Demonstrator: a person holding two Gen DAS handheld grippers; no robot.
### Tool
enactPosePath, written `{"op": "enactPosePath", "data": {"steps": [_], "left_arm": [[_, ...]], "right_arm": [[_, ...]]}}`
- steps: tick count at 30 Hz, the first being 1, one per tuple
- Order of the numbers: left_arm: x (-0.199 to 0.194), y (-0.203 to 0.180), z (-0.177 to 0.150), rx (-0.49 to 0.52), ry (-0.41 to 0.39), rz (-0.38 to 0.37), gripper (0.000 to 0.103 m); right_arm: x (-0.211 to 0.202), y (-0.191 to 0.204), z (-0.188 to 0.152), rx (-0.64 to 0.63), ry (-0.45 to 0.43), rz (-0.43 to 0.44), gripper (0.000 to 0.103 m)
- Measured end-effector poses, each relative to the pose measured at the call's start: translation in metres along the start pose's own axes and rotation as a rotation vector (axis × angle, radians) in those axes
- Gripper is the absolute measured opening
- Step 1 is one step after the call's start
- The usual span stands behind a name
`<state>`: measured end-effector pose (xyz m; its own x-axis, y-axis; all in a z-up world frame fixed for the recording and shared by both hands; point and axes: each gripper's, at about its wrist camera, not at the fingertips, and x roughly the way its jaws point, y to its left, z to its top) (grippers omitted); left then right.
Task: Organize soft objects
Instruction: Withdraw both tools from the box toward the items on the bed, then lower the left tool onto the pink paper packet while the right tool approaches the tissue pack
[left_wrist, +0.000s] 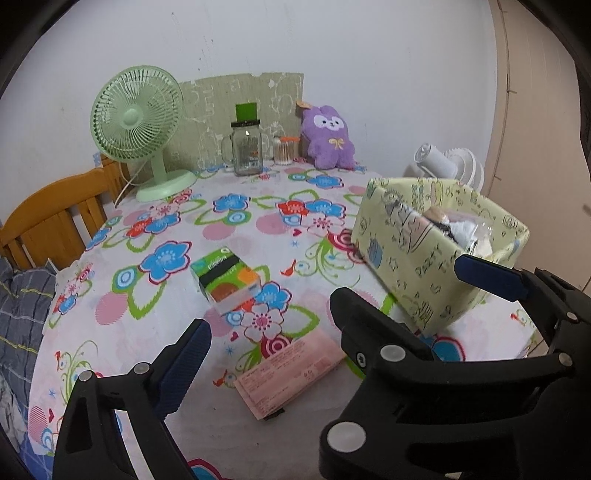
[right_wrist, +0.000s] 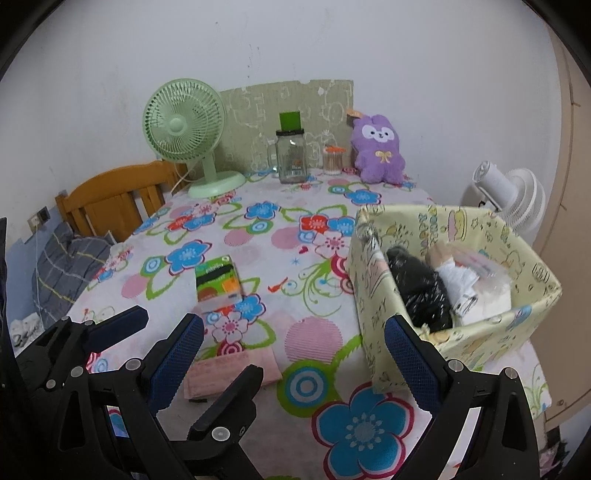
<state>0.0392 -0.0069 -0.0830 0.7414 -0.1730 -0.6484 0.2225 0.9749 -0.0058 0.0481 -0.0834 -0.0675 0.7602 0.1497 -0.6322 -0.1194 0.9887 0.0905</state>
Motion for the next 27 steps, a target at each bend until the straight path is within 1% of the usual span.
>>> {"op": "enactPosePath", "data": {"steps": [4, 10, 11, 15, 24, 27], "left_arm": [[0.006, 0.0, -0.009, 0.021, 0.015, 0.025, 0.097], [0.023, 0.004, -0.021, 0.04, 0.063, 0.035, 0.095], [0.026, 0.004, -0.023, 0.04, 0.074, 0.033, 0.093], [0.036, 0.008, -0.029, 0.029, 0.1, 0.016, 0.093], [0.054, 0.015, -0.032, 0.031, 0.134, 0.011, 0.091], [0.056, 0.017, -0.031, 0.022, 0.134, 0.0, 0.091]], "right_arm": [[0.007, 0.001, -0.009, -0.005, 0.013, -0.01, 0.099], [0.021, 0.001, -0.022, -0.006, 0.048, -0.032, 0.099], [0.023, 0.001, -0.024, -0.002, 0.058, -0.034, 0.099], [0.032, 0.0, -0.03, -0.003, 0.091, -0.032, 0.098], [0.05, -0.003, -0.036, 0.015, 0.138, -0.049, 0.098], [0.053, -0.003, -0.036, 0.027, 0.146, -0.05, 0.098]]}}
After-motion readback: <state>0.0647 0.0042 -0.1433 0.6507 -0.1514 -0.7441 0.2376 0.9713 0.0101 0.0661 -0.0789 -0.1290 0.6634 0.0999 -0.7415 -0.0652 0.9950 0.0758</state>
